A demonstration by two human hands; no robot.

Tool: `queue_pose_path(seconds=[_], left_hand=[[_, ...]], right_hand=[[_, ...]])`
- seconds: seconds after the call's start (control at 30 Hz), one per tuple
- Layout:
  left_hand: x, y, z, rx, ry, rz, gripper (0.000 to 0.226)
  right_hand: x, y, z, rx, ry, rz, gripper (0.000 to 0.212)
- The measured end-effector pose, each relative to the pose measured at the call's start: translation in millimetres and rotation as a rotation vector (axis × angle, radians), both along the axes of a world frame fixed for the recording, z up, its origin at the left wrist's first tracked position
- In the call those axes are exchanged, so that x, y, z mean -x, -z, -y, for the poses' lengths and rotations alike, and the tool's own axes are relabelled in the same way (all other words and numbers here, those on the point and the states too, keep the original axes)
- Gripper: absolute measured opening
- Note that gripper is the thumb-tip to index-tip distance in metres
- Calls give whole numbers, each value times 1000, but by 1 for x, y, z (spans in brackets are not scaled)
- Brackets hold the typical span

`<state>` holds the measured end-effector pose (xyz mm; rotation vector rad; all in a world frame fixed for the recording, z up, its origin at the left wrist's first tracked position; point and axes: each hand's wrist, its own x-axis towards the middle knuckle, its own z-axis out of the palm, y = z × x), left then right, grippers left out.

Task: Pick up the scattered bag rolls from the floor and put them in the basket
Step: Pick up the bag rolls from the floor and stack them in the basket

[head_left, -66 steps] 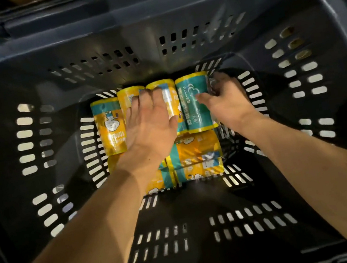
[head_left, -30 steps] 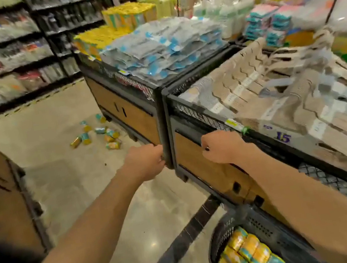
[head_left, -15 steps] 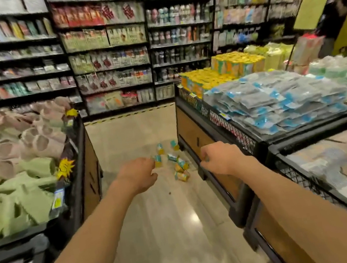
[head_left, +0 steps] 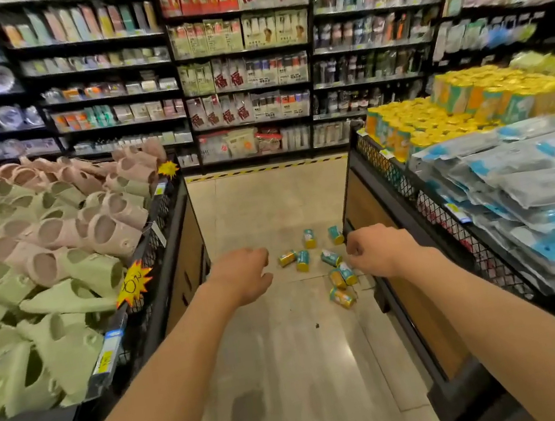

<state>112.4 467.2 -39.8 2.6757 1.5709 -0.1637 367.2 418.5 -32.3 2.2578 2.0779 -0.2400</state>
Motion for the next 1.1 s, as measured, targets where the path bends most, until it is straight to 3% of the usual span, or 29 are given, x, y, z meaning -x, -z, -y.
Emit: queue_pose_path(seconds=[0.17,0.53,1.1], left_hand=[[-26,5,-85,-1,-36,-51,37],[-65,35,-280,76,-85,15,39],[-132,69,-588,119,64,7,38]], right_hand=[[-41,9,-87,5,20,-115,31],[-59,43,-287,35,-11,-145,29],[-105,60,-556,53,110,-168,30]])
